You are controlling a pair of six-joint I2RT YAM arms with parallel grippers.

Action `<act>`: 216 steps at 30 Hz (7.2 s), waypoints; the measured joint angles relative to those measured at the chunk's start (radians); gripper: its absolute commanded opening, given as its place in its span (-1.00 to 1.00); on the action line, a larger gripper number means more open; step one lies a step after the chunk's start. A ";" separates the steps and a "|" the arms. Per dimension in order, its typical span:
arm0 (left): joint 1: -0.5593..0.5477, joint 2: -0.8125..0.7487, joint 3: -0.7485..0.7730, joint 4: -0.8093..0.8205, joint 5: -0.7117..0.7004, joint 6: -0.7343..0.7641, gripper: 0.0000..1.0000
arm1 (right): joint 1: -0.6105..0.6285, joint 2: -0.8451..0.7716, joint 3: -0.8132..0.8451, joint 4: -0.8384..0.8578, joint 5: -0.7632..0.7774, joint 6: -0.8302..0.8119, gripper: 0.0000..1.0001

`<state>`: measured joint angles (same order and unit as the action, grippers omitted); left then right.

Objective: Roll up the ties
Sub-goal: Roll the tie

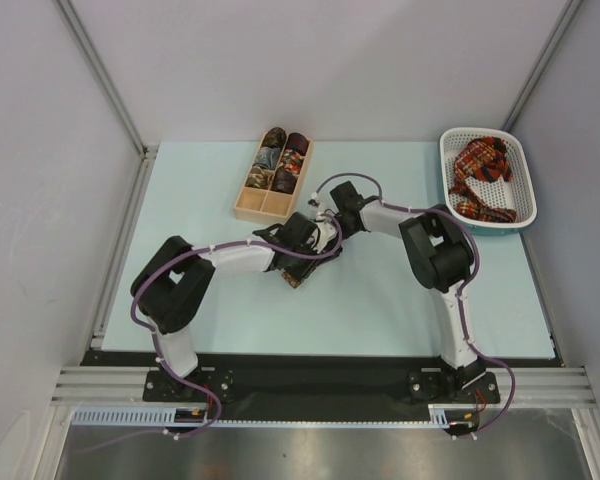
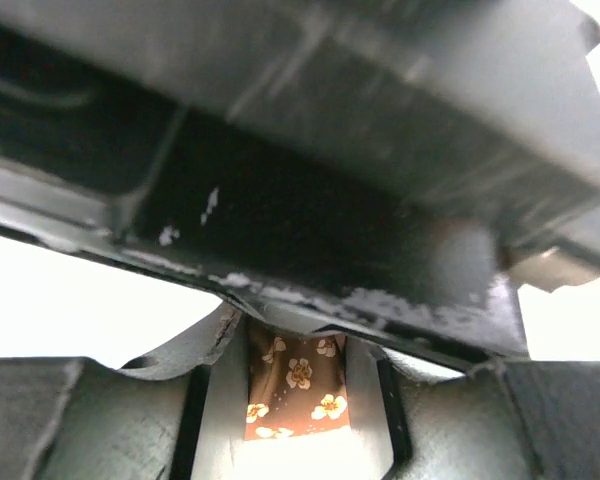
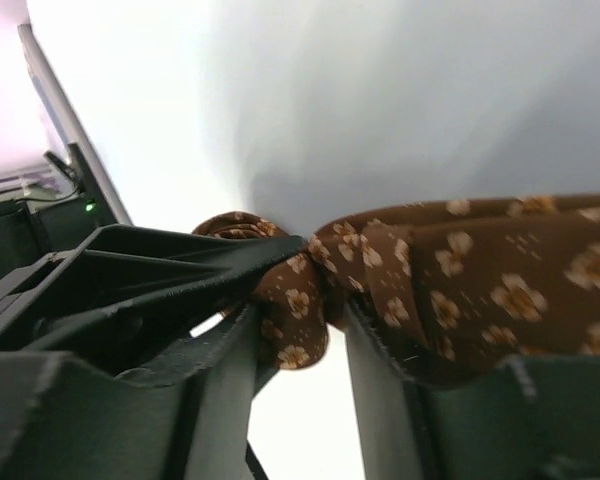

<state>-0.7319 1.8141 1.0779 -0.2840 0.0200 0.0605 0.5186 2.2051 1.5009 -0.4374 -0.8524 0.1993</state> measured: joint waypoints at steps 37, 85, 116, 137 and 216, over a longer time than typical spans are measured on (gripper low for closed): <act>0.002 0.035 0.069 -0.084 0.003 -0.040 -0.35 | 0.824 -1.035 -0.924 0.558 1.404 -0.208 -0.05; 0.015 0.196 0.340 -0.395 0.033 -0.088 -0.37 | 0.729 0.174 0.206 -0.217 1.928 -0.230 -0.42; 0.243 -0.306 0.100 -0.118 0.102 -0.290 0.85 | 0.692 0.061 0.107 -0.142 1.768 -0.261 -0.63; 0.611 -0.584 -0.424 0.301 0.152 -0.647 1.00 | 0.430 -0.253 -0.058 -0.045 0.925 -0.172 -0.64; 0.028 0.021 0.018 0.021 -0.014 -0.016 0.00 | -0.013 0.088 0.113 -0.021 -0.089 -0.079 0.04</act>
<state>-0.7040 1.8355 1.0962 -0.2634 0.0055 0.0444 0.5056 2.2932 1.6142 -0.4583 -0.9409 0.1204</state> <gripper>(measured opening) 0.516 0.482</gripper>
